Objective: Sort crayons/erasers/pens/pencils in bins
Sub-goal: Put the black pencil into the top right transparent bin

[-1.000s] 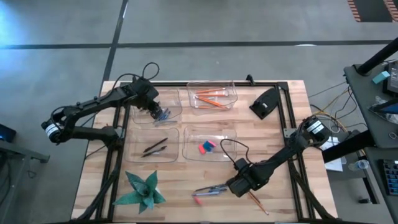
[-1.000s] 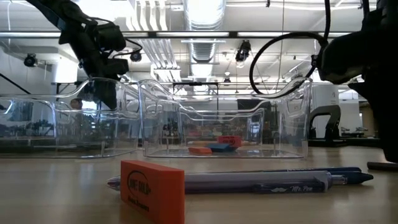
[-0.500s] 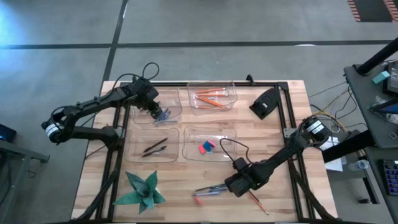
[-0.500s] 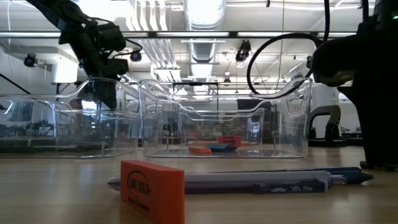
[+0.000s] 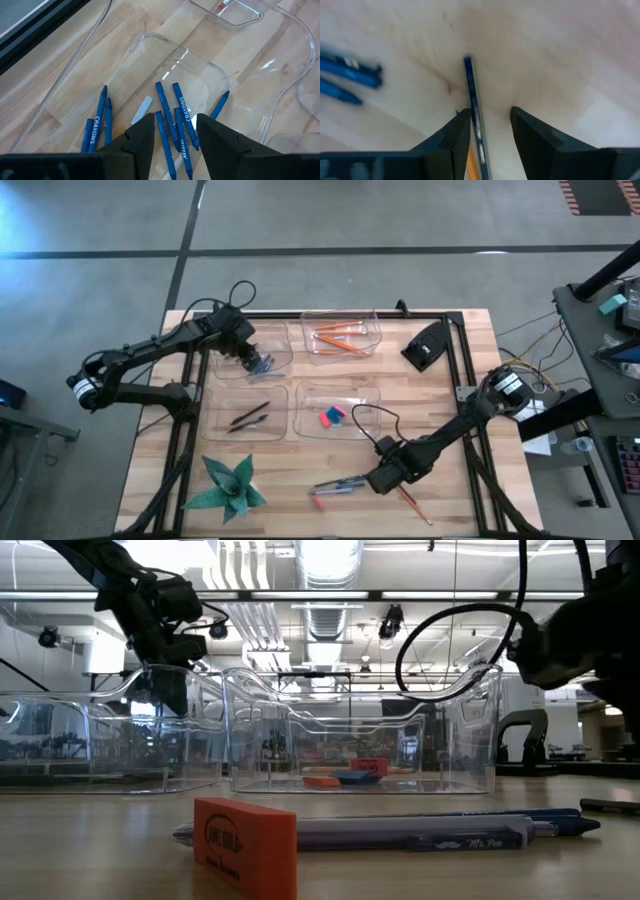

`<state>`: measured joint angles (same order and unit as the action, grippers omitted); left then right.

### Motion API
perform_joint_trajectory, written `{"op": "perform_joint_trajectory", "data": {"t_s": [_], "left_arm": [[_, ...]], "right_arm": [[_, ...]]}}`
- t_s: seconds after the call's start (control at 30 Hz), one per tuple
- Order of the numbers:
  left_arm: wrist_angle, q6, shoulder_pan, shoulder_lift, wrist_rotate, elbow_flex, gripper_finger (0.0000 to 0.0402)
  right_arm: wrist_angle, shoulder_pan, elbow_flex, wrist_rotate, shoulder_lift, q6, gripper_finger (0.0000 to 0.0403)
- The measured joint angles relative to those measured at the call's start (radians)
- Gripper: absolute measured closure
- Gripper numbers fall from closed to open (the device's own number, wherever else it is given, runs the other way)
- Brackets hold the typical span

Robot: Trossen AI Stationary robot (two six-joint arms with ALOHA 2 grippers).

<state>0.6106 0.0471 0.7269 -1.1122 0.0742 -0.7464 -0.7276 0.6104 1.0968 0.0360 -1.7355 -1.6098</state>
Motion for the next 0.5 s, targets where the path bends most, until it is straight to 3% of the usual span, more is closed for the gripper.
{"op": "perform_joint_trajectory", "data": {"t_s": [0.27,0.5], "left_arm": [[0.000,0.000,0.000,0.000,0.000,0.000,0.0269],[-0.002,-0.001,0.000,0.000,0.000,0.000,0.0269]], "right_arm": [[-0.003,0.012,0.009,0.143,-0.002,-0.007,0.0266],[-0.028,0.013,0.007,0.140,-0.002,-0.039,0.0272]]}}
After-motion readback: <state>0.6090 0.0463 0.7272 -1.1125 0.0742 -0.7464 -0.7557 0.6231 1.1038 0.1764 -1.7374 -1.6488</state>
